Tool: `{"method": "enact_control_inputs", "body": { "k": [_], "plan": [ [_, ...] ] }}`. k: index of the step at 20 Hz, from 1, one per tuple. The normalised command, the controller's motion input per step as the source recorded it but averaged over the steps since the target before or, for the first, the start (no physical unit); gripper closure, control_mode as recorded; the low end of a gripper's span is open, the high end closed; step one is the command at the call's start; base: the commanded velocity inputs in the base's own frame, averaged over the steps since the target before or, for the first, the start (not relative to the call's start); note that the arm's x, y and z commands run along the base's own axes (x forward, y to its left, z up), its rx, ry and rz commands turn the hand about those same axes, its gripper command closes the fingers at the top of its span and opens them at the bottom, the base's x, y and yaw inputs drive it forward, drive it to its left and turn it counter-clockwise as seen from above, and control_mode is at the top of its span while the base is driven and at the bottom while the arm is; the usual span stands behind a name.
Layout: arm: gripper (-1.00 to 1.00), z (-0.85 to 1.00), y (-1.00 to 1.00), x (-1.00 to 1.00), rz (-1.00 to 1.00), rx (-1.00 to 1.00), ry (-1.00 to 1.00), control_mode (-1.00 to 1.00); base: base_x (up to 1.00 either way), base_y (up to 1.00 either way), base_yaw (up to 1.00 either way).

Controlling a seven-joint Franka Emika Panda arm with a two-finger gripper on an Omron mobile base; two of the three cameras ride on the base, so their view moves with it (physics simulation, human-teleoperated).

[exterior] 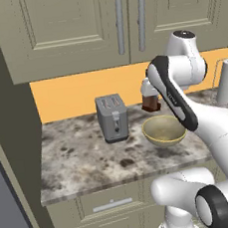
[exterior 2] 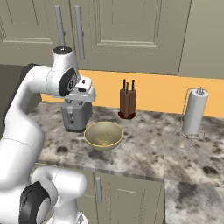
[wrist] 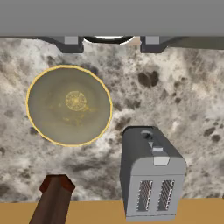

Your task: Open the cabinet and setup a tea strainer by placing it in the bowl upright.

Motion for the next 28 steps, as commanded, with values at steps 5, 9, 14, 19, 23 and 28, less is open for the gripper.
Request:
{"method": "enact_control_inputs", "body": {
  "k": [5, 9, 14, 19, 23, 28],
  "plan": [
    [-1.0, 0.02, 0.04, 0.0, 0.0, -0.01, -0.09, -1.0, 0.0, 0.0, 0.0],
    [-1.0, 0.3, 0.17, -0.1, 0.0, -0.09, -0.26, -1.0, 0.0, 0.0, 0.0],
    [-1.0, 0.63, 0.0, -0.03, 0.0, -0.03, -0.29, -1.0, 0.0, 0.0, 0.0],
    [-1.0, 0.82, 0.0, -0.21, -0.05, 0.07, -0.38, -1.0, 0.0, 0.0, 0.0],
    [-1.0, 0.92, -0.01, -0.16, -0.07, 0.15, -0.35, -1.0, 0.0, 0.0, 0.0],
    [-1.0, 0.63, -0.12, -0.09, -0.1, 0.01, -0.22, -1.0, 0.0, 0.0, 0.0]
  ]
}}
